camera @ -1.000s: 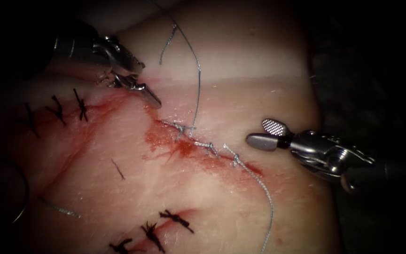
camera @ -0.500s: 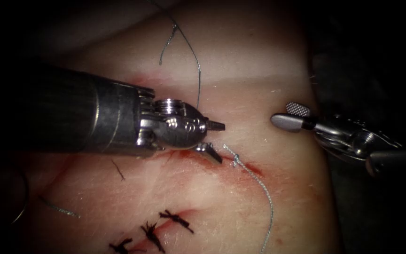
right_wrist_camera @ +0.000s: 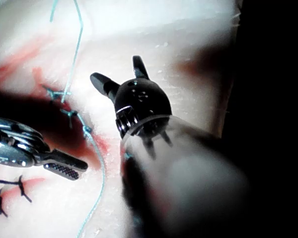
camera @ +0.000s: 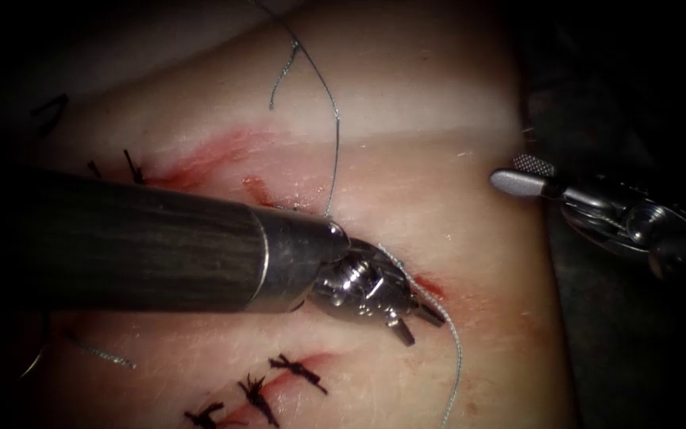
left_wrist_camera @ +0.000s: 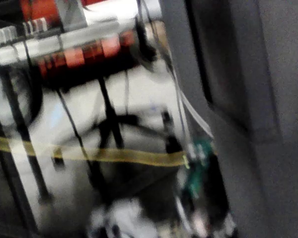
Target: Wound Closure
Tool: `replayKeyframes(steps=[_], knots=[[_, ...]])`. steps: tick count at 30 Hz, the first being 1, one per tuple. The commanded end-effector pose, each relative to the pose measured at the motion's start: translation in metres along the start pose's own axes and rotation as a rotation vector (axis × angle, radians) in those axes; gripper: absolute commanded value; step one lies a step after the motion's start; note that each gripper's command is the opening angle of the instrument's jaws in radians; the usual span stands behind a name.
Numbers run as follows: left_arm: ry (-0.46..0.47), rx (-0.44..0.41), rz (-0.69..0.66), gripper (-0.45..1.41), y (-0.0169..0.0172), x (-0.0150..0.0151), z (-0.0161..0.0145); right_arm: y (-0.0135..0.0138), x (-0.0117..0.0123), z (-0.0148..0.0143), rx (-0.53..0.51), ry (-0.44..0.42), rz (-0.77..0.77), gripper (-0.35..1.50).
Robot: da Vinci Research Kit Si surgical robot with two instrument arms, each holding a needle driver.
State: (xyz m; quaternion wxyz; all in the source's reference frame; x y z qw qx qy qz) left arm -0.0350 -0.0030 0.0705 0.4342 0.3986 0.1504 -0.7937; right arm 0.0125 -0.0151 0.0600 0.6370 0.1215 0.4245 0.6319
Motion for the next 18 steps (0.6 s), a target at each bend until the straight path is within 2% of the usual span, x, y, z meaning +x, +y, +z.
replayKeyframes(steps=[1, 6, 12, 18], knots=[[0.01, -0.001, 0.019, 0.27, -0.0002, 0.0002, 0.0011, -0.0005, -0.0007, 0.0008, 0.001, 0.0, 0.008, 1.47], [0.081, 0.015, 0.121, 0.25, -0.0004, 0.0021, 0.0028, -0.0005, -0.0009, 0.0008, 0.001, 0.001, 0.018, 1.47], [0.11, 0.026, 0.146, 0.25, -0.0009, 0.0037, 0.0033, -0.0004, -0.0011, 0.0008, 0.001, 0.003, 0.029, 1.47], [0.114, 0.046, 0.12, 0.25, -0.0012, 0.0037, 0.0039, -0.0005, -0.0013, 0.0009, 0.0, 0.004, 0.034, 1.47]])
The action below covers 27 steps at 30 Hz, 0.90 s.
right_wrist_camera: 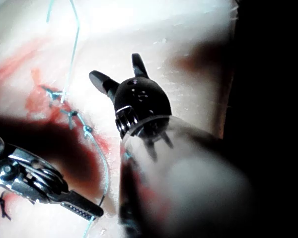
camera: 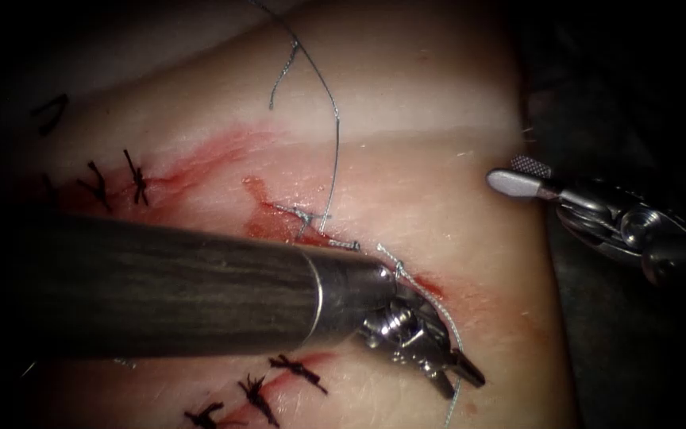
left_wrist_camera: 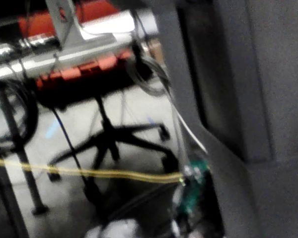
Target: Wound Closure
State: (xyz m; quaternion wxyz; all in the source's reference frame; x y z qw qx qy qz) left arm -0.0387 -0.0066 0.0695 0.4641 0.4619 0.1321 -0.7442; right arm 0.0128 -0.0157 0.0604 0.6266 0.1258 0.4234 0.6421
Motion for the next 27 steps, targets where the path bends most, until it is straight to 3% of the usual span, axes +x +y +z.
replayKeyframes(steps=[1, 7, 9, 11, 14, 20, 23, 27], knots=[[-0.003, 0.0, 0.001, 0.25, -0.0001, -0.0003, 0.0007, -0.0005, -0.0006, 0.0007, 0.002, 0.0, 0.004, 1.47], [-0.003, -0.018, -0.029, 0.14, 0.0008, -0.0008, 0.0022, -0.0005, -0.0008, 0.0007, 0.002, 0.001, 0.015, 1.47], [0.006, -0.023, -0.073, -0.25, 0.0013, -0.0009, 0.0026, -0.0005, -0.0008, 0.0006, 0.002, 0.001, 0.015, 1.47], [0.023, -0.007, -0.098, -0.45, 0.0014, -0.0009, 0.0026, -0.0005, -0.0008, 0.0007, 0.002, 0.001, 0.015, 1.47], [0.05, 0.048, -0.109, -0.45, 0.0013, -0.001, 0.002, -0.0005, -0.0008, 0.0007, 0.002, 0.001, 0.021, 1.47], [0.096, 0.128, -0.305, -0.45, 0.0008, -0.0019, 0.0006, -0.0005, -0.0008, 0.0007, 0.001, 0.001, 0.021, 1.47], [0.219, 0.259, -0.481, -0.45, -0.0008, -0.0036, -0.0016, -0.0004, -0.0008, 0.0007, 0.001, 0.002, 0.021, 1.47], [0.33, 0.42, -0.587, -0.45, -0.0029, -0.0062, -0.0052, -0.0002, -0.0007, 0.0004, 0.004, 0.0, 0.02, 1.47]])
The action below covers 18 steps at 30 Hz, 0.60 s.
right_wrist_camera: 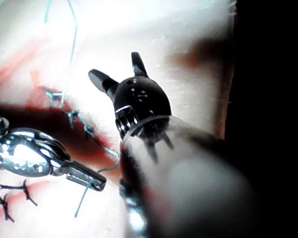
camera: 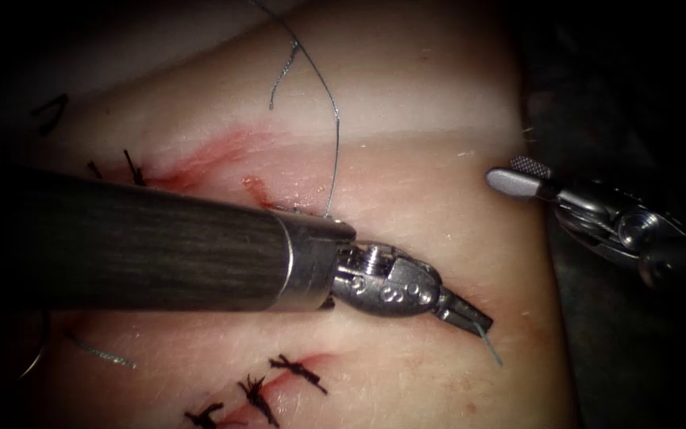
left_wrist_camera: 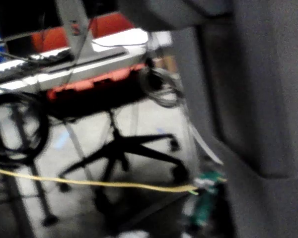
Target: Wound Closure
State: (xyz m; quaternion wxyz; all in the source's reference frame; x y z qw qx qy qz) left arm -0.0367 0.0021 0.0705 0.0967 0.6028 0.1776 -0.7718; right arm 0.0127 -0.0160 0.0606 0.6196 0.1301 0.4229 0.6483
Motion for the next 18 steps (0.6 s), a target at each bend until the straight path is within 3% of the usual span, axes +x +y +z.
replayKeyframes(steps=[1, 7, 12, 14, 18], knots=[[0.015, 0.016, -0.01, -0.45, -0.001, -0.0003, 0.0, -0.0002, -0.0004, 0.0003, 0.004, -0.002, -0.001, 1.47], [0.131, 0.19, -0.246, -0.45, -0.0055, -0.0021, -0.0037, 0.0011, -0.0001, -0.0009, 0.047, -0.041, -0.055, 1.37], [0.141, 0.265, -0.379, -0.45, -0.0067, -0.0046, -0.0054, 0.0022, -0.0007, -0.0018, 0.088, -0.072, -0.099, 1.3], [0.141, 0.279, -0.393, -0.45, -0.007, -0.0053, -0.0059, 0.0025, -0.0018, -0.0019, 0.099, -0.074, -0.111, 1.4], [0.152, 0.292, -0.423, -0.45, -0.0074, -0.0054, -0.0064, 0.0022, -0.0056, -0.0018, 0.161, -0.121, -0.132, 1.42]])
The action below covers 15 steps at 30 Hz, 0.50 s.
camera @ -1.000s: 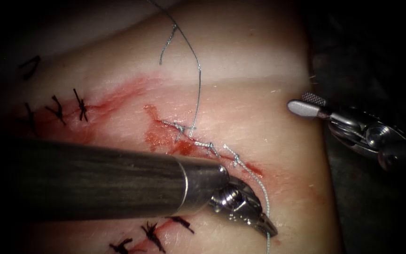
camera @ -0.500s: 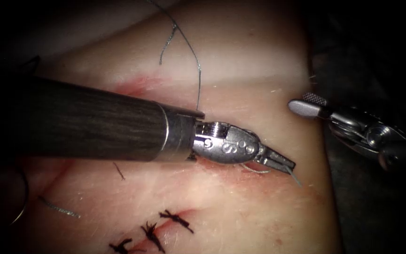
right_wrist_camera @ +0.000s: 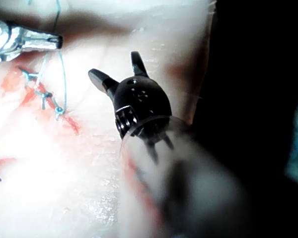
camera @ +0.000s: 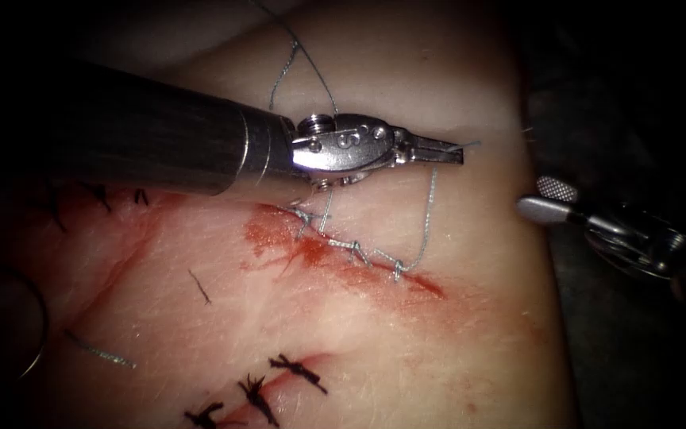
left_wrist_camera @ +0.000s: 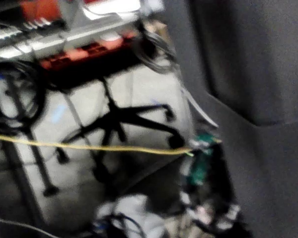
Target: Wound Closure
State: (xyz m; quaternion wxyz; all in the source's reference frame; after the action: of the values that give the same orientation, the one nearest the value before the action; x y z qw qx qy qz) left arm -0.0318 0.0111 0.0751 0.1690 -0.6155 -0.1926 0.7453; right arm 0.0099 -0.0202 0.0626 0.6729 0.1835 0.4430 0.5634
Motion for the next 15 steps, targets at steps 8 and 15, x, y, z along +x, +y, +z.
replayKeyframes(steps=[8, 15], knots=[[0.012, -0.004, -0.017, -0.45, -0.0002, 0.0001, 0.0005, -0.0045, -0.0027, 0.0046, 0.039, -0.045, 0.09, 1.45], [0.015, -0.009, -0.019, -0.45, -0.0001, 0.0002, 0.0002, -0.0056, -0.0028, 0.0067, 0.041, -0.026, 0.153, 1.47]])
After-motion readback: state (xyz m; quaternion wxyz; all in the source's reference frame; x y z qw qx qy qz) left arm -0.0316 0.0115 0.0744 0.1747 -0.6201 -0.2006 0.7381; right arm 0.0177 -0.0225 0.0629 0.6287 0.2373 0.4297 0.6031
